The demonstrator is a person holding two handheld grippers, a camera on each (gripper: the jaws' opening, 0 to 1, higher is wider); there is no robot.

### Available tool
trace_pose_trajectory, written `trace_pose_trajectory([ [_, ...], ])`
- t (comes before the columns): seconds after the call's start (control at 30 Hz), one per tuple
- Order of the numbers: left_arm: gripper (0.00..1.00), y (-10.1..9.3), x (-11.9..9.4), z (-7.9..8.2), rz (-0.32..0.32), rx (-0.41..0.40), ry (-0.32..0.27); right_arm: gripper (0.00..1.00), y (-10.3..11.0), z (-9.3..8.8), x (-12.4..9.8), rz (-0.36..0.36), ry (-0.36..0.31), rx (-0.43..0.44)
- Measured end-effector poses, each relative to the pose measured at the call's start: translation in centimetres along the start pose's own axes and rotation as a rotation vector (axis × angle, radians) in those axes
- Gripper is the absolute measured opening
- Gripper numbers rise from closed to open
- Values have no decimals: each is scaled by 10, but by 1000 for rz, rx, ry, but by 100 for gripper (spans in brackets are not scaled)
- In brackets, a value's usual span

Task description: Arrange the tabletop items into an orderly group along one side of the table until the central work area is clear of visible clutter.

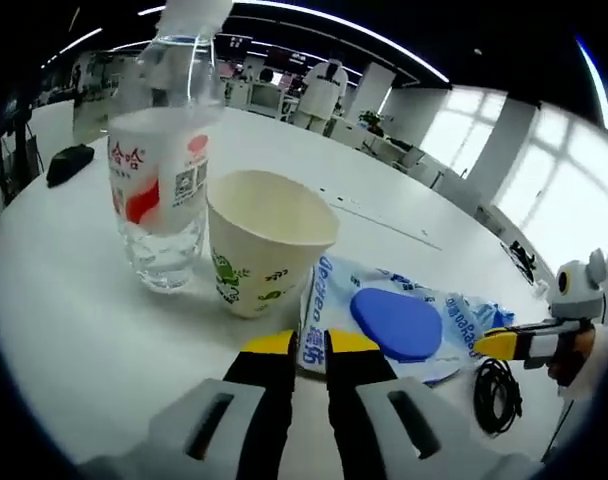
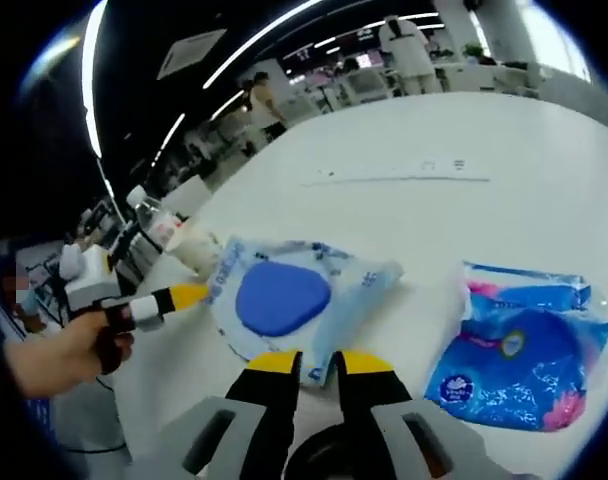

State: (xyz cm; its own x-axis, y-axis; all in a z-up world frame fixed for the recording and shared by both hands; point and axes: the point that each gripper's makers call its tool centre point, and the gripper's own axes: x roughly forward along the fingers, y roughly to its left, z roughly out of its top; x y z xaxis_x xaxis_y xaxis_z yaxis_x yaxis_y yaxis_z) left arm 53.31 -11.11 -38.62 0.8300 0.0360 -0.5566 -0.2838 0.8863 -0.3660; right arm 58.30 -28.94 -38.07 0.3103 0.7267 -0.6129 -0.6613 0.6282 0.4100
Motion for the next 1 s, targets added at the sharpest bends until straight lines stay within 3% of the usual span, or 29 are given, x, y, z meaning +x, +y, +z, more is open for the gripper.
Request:
trace_pose_trajectory([
  [0.23,26,-12,-13,4,-23,-30,-53,40,5,10,-9,6,-48,-76],
  [0.37,33,-24,-27,7,-44,12,-72,43,10,10,-23,17,-65,-93],
  [0.5,49,-31,-42,9,-34,32,-99,45,10,6,-39,21,-82,-92],
  [0.87,47,-66,-57,0,-110,76,-87,48,-6,-8,-85,-8,-117,-51],
  [1.0,48,-94,-67,-4,-173,138,-81,48,-15,-16,-104,-26,-135,-23],
])
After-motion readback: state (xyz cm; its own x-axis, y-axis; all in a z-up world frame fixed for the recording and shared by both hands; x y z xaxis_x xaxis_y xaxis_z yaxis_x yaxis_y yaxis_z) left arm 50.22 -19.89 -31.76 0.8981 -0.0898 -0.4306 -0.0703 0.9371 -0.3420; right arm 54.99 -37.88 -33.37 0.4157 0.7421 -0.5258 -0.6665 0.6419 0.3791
